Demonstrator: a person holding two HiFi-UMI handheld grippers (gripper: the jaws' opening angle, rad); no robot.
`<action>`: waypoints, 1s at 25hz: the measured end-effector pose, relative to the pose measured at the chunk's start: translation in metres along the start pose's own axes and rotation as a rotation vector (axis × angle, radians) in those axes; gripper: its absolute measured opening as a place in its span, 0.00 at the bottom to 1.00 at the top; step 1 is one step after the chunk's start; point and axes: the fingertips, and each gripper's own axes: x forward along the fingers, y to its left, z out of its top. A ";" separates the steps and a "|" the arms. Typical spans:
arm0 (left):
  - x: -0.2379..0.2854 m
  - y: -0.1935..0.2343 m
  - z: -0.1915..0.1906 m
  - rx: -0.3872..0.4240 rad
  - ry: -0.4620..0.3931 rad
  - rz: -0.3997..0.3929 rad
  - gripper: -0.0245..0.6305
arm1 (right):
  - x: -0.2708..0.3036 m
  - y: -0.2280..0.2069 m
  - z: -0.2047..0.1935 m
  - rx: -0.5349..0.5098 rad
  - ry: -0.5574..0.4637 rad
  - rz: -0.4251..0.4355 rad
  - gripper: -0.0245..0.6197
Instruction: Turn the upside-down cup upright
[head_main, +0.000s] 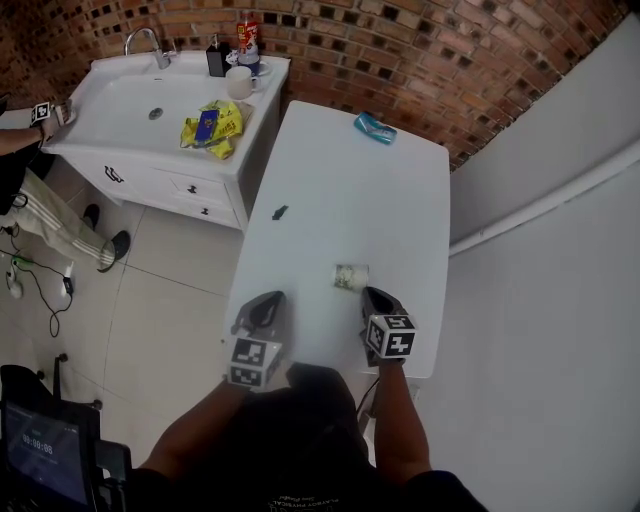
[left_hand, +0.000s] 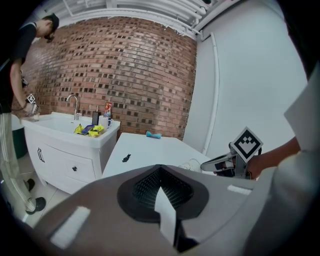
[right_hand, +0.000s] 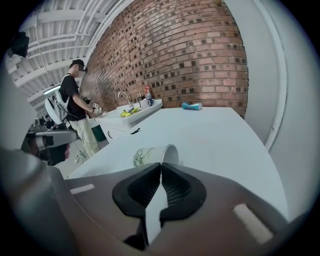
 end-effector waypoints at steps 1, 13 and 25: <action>0.000 -0.001 0.001 0.001 0.000 -0.001 0.03 | -0.001 0.001 0.001 -0.007 -0.001 0.002 0.08; -0.016 -0.007 -0.006 0.019 0.004 -0.018 0.03 | -0.028 0.016 0.014 -0.061 -0.042 -0.027 0.08; -0.032 -0.023 -0.002 0.038 -0.022 -0.053 0.03 | -0.079 0.036 0.012 -0.201 -0.077 -0.155 0.08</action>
